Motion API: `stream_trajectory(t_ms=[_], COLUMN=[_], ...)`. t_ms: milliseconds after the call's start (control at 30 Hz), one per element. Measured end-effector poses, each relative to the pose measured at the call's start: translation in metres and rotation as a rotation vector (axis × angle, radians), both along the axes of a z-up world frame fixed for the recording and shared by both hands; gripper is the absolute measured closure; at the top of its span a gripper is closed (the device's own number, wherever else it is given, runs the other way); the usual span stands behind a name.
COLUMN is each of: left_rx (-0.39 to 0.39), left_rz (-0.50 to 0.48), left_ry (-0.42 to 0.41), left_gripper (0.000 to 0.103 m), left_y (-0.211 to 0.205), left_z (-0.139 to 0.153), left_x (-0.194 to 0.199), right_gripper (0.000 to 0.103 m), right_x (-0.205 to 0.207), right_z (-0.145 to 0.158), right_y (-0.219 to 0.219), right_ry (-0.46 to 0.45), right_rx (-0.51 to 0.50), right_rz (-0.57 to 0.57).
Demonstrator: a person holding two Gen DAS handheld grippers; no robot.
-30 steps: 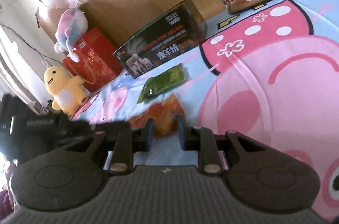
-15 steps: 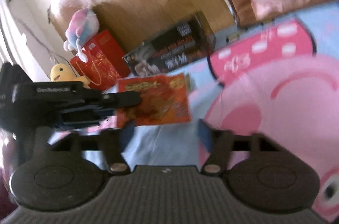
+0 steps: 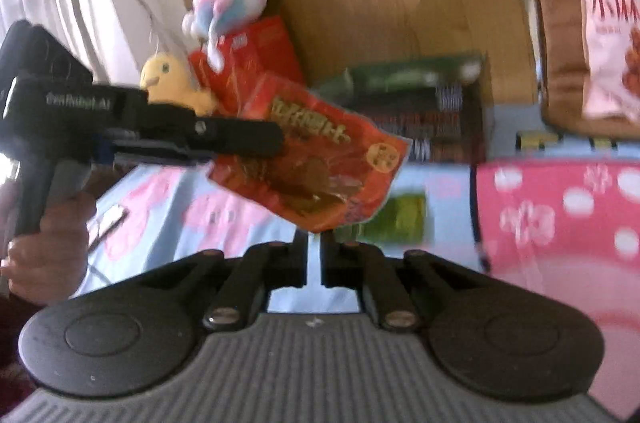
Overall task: Organize snacks
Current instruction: 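Lift the red bag into the black tin and open the left gripper, then grasp the green-wrapped pastry with the left gripper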
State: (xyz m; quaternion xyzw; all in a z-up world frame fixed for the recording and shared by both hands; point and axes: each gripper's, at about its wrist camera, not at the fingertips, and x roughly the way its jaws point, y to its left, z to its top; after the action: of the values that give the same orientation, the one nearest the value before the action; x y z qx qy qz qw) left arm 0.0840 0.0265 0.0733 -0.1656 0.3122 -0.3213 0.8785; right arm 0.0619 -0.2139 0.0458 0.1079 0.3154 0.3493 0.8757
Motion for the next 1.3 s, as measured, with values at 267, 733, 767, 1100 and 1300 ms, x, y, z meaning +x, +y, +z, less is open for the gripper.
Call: stream_trajectory(t_ms=[267, 733, 767, 1100, 1300], left_rx=[0.111, 0.016, -0.001, -0.101, -0.117], left_rz=[0.165, 0.221, 0.204, 0.095, 0.128], left_ry=[-0.077, 0.064, 0.08, 0.334, 0.33], left_gripper=[0.073, 0.056, 0.053, 0.043, 0.062], left_y=[0.009, 0.045, 0.045, 0.025, 0.017], left_z=[0.019, -0.015, -0.021, -0.092, -0.095], left_x=[0.098, 0.072, 0.066, 0.05, 0.045], right_gripper=[0.091, 0.086, 0.083, 0.062, 0.062], right_x=[0.097, 0.081, 0.077, 0.037, 0.024], right_z=[0.018, -0.01, -0.015, -0.046, -0.05], right_y=[0.04, -0.007, -0.012, 0.012, 0.016], right_ry=[-0.082, 0.029, 0.052, 0.143, 0.095], right_rx=[0.0, -0.019, -0.023, -0.098, -0.093], right_rz=[-0.073, -0.176, -0.186, -0.106, -0.146])
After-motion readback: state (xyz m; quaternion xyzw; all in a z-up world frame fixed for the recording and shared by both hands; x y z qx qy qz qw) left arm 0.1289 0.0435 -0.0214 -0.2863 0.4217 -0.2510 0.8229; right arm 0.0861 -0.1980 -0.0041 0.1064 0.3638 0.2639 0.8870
